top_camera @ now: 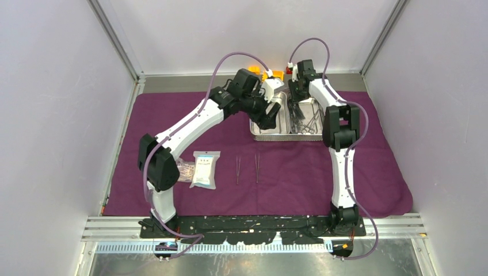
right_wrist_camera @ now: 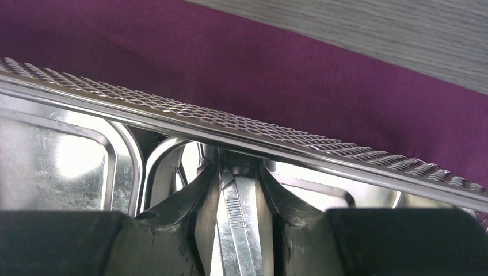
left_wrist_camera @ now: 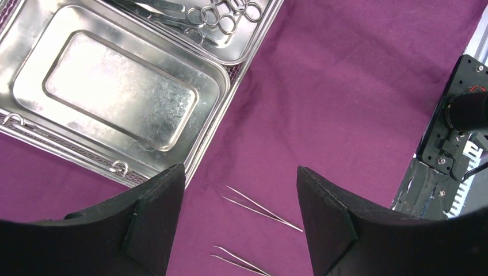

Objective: Open and lay out the surgical kit
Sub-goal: Pick up the medical item from the container.

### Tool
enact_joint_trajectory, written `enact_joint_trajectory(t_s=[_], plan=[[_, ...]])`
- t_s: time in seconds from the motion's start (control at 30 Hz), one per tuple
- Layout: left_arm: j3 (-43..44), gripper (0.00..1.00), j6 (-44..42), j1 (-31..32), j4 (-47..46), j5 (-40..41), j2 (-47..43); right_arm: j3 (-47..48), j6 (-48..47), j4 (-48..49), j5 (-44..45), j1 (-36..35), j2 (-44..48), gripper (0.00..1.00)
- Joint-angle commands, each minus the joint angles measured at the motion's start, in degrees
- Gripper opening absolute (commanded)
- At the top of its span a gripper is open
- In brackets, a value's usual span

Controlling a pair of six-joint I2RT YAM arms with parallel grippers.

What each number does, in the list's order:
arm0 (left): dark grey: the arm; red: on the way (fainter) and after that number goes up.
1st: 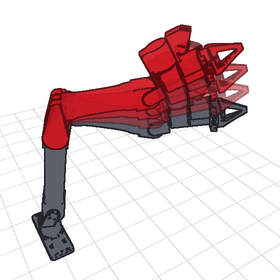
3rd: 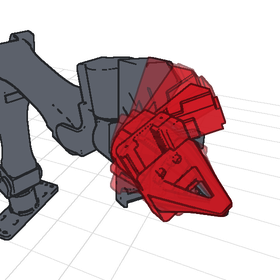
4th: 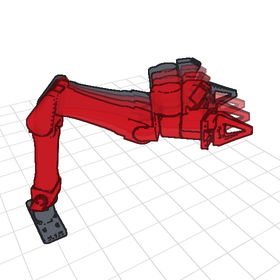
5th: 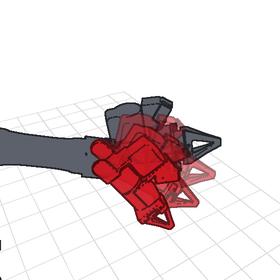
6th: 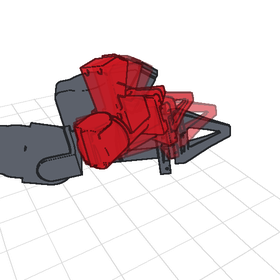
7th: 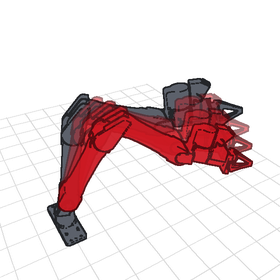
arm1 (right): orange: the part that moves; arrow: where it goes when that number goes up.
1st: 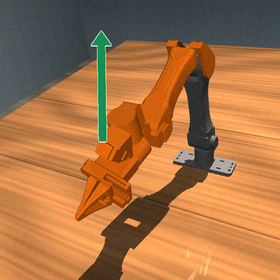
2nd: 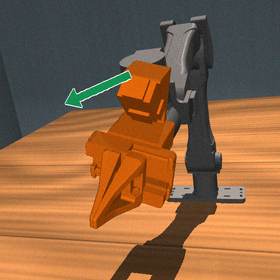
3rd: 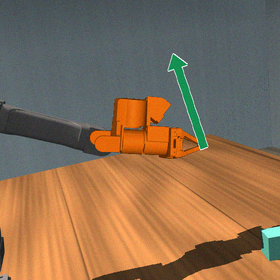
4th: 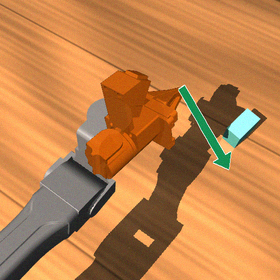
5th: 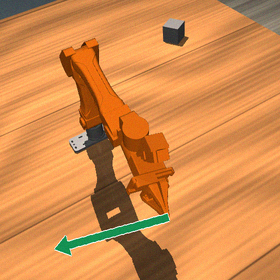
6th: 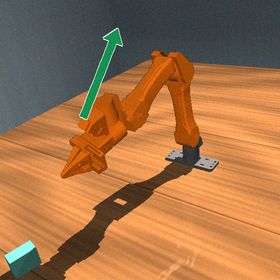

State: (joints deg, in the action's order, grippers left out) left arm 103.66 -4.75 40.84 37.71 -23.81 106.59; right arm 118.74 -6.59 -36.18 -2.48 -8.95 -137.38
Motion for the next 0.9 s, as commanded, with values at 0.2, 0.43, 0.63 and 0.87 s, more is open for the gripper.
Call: enact_joint_trajectory(t_s=[0.2,0.43,0.63,0.87], plan=[[1.0,0.73,1.0,-0.1,-0.2,-1.9,-2.0,2.3,-1.1,0.2,0.6,-0.4,-0.2,0.34],[1.0,0.73,1.0,-0.1,-0.1,-1.9,-2.2,4.4,-1.4,-0.5,1.2,-0.3,-2.0,0.34],[1.3,0.73,0.7,-0.1,0.1,-1.9,-1.9,6.2,-1.6,-1.2,1.8,-0.3,-3.6,0.33],[1.5,0.74,0.8,0.0,0.0,-2.4,-1.6,6.5,-1.8,-1.5,2.3,-0.1,-3.8,0.30]])
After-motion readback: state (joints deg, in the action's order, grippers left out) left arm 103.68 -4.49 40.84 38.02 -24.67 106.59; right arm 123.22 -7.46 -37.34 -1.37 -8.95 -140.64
